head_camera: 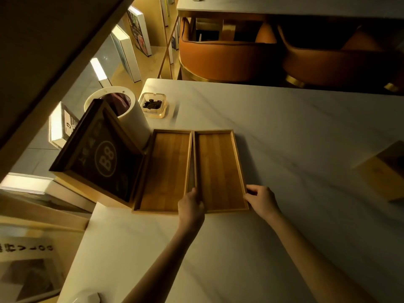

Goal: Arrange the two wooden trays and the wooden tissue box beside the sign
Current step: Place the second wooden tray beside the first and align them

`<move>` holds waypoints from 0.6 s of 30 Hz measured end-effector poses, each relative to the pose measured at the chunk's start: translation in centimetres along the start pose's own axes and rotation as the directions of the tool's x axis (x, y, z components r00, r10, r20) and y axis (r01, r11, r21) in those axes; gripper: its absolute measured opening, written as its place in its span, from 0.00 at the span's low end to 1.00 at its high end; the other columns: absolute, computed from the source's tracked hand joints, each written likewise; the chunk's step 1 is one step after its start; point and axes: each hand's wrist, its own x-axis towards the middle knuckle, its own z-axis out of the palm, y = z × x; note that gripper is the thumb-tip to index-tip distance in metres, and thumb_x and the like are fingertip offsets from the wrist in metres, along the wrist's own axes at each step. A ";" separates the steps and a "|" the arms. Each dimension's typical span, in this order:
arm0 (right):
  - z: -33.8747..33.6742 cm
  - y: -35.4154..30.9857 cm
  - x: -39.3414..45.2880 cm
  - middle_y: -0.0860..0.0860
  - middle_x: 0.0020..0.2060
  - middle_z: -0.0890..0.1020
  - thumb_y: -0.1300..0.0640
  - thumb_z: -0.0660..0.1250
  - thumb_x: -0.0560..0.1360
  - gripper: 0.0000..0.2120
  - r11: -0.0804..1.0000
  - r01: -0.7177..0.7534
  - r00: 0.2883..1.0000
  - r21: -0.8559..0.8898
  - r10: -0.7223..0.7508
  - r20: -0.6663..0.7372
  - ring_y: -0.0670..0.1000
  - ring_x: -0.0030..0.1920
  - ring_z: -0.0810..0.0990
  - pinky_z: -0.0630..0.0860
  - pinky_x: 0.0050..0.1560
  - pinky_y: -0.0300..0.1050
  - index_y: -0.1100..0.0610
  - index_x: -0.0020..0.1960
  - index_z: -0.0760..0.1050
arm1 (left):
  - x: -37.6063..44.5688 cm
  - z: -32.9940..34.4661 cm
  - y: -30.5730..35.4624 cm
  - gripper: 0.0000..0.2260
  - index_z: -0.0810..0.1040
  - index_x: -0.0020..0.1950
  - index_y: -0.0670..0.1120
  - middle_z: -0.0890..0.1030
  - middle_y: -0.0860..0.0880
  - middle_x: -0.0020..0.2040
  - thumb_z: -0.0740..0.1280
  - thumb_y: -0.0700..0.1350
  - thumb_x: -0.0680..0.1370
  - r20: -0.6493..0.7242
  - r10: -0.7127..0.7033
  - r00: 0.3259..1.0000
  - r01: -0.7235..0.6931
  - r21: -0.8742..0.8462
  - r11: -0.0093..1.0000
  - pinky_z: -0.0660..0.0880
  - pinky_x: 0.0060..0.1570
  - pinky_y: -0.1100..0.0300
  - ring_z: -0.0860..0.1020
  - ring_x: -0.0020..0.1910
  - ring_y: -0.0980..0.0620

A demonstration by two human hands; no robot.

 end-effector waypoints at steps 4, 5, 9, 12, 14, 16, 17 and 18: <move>0.4 -0.4 -0.1 0.62 0.57 0.79 0.65 0.63 0.75 0.17 0.993 0.052 0.999 -0.110 -0.053 -0.006 0.59 0.56 0.78 0.75 0.51 0.44 0.65 0.63 0.71 | -0.5 0.6 0.2 0.12 0.69 0.59 0.41 0.75 0.46 0.45 0.57 0.34 0.76 0.012 0.013 1.000 -0.013 -0.023 1.000 0.74 0.39 0.62 0.76 0.42 0.49; 0.5 -0.3 -0.1 0.62 0.56 0.80 0.65 0.63 0.75 0.15 0.991 0.056 0.998 -0.123 -0.056 0.005 0.58 0.53 0.79 0.76 0.47 0.42 0.64 0.62 0.72 | -0.7 0.8 0.2 0.13 0.67 0.60 0.41 0.75 0.46 0.47 0.57 0.34 0.76 0.022 0.005 1.000 -0.005 -0.028 1.000 0.74 0.40 0.62 0.75 0.44 0.50; 0.8 -0.1 -0.1 0.63 0.51 0.81 0.65 0.63 0.75 0.12 0.987 0.068 0.997 -0.146 -0.070 -0.009 0.58 0.49 0.81 0.76 0.40 0.40 0.65 0.58 0.75 | -0.9 1.6 -0.2 0.21 0.60 0.67 0.40 0.73 0.43 0.59 0.59 0.37 0.75 0.073 -0.031 0.997 0.032 -0.015 0.999 0.75 0.59 0.49 0.73 0.57 0.45; 0.8 -0.5 -0.4 0.65 0.50 0.81 0.67 0.62 0.75 0.10 0.985 0.071 0.996 -0.156 -0.079 -0.042 0.61 0.50 0.80 0.78 0.47 0.47 0.69 0.55 0.75 | -1.1 1.8 0.2 0.27 0.52 0.71 0.41 0.64 0.40 0.69 0.60 0.39 0.75 0.145 -0.085 0.986 0.081 0.036 0.996 0.68 0.66 0.43 0.65 0.68 0.40; 0.9 -0.5 -0.5 0.65 0.50 0.81 0.67 0.62 0.75 0.11 0.983 0.080 0.995 -0.167 -0.089 -0.049 0.61 0.50 0.80 0.78 0.48 0.48 0.69 0.56 0.75 | -1.1 1.9 0.3 0.29 0.48 0.72 0.41 0.58 0.40 0.73 0.60 0.40 0.76 0.171 -0.097 0.981 0.088 0.058 0.994 0.64 0.69 0.43 0.61 0.71 0.40; 0.8 -0.4 -0.4 0.64 0.52 0.81 0.66 0.62 0.75 0.12 0.982 0.082 0.995 -0.171 -0.090 -0.039 0.59 0.51 0.80 0.78 0.49 0.47 0.67 0.58 0.74 | -1.0 1.8 0.3 0.29 0.50 0.72 0.41 0.60 0.39 0.72 0.60 0.41 0.75 0.189 -0.089 0.978 0.075 0.082 0.994 0.67 0.66 0.43 0.64 0.68 0.39; 0.8 -0.5 -0.4 0.64 0.55 0.80 0.65 0.62 0.75 0.14 0.982 0.077 0.996 -0.173 -0.084 -0.031 0.59 0.53 0.80 0.77 0.50 0.46 0.66 0.60 0.72 | -0.8 1.6 0.2 0.27 0.53 0.71 0.40 0.63 0.39 0.70 0.60 0.42 0.75 0.198 -0.091 0.976 0.074 0.091 0.993 0.69 0.65 0.44 0.66 0.67 0.40; 0.6 -0.5 -0.3 0.63 0.57 0.79 0.65 0.62 0.75 0.17 0.982 0.070 0.997 -0.178 -0.076 -0.023 0.59 0.55 0.79 0.76 0.51 0.46 0.65 0.63 0.70 | -0.7 1.2 0.2 0.24 0.58 0.69 0.39 0.67 0.38 0.67 0.60 0.42 0.76 0.204 -0.086 0.975 0.067 0.101 0.993 0.72 0.62 0.46 0.69 0.63 0.41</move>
